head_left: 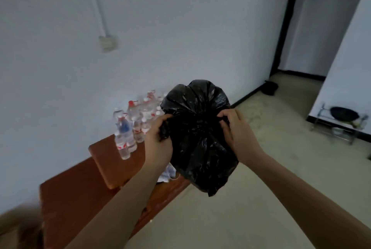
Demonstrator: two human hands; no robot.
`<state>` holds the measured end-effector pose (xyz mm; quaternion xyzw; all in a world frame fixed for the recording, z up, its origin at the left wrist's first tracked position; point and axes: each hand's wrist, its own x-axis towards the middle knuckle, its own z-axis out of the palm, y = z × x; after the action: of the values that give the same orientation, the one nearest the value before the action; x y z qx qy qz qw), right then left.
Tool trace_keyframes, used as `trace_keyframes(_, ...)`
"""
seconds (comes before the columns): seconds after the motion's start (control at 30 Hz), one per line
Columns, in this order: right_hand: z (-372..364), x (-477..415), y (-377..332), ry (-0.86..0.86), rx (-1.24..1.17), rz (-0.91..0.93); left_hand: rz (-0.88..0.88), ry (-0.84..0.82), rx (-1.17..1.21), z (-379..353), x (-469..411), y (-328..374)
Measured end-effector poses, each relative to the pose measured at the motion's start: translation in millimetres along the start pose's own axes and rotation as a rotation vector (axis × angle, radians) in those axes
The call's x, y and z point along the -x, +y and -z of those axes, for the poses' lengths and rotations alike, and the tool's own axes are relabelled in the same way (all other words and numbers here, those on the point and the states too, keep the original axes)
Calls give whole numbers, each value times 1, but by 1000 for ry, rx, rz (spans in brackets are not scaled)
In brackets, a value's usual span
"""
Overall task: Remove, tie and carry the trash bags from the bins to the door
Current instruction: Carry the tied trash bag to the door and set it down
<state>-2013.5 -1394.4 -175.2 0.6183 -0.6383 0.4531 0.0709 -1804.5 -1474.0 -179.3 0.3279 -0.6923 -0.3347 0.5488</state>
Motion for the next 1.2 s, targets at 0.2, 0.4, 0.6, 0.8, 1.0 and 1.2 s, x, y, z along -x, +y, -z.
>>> trace_keyframes(0.2, 54, -63, 130, 77, 94, -122, 57, -173, 124, -152, -85, -13)
trace_keyframes(0.4, 60, -131, 265, 100, 147, -202, 81, -211, 152, -289, -171, -60)
trace_keyframes(0.6, 66, -232, 396, 134, 248, -232, 62, -265, 255, -427, -280, -110)
trace_keyframes(0.8, 103, -342, 531, 211, 317, -282, 12, -358, 285, -583, -404, -127)
trace_keyframes(1.0, 132, -416, 674, 281, 354, -347, 1, -474, 308, -738, -499, -156)
trace_keyframes(1.2, 162, -507, 844, 312, 334, -317, 25, -489, 371, -910, -594, -177)
